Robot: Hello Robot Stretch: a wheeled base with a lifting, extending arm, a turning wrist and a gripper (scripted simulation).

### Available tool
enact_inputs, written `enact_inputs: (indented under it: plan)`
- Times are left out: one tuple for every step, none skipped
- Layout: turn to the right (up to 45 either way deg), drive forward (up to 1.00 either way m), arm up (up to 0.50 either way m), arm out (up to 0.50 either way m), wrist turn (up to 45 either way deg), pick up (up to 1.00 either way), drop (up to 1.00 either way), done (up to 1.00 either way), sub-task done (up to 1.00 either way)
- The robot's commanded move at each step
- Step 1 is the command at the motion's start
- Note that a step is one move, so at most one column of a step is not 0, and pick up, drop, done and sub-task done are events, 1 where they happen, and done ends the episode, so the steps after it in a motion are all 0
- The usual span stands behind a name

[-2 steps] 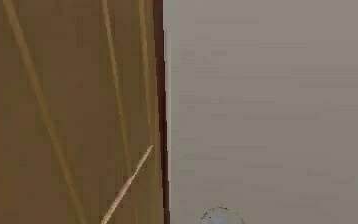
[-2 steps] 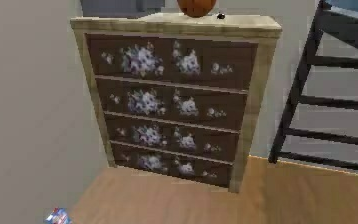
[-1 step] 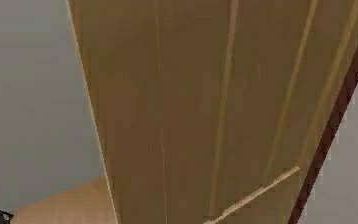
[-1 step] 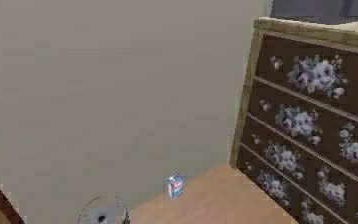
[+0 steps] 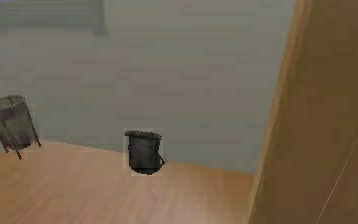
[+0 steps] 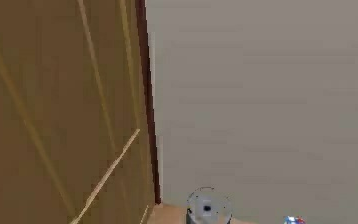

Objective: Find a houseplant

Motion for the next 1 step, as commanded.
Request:
enact_inputs:
  plan:
    - [-21.0,0.0,0.0,0.0,0.0,0.0,0.0,0.0,0.0]
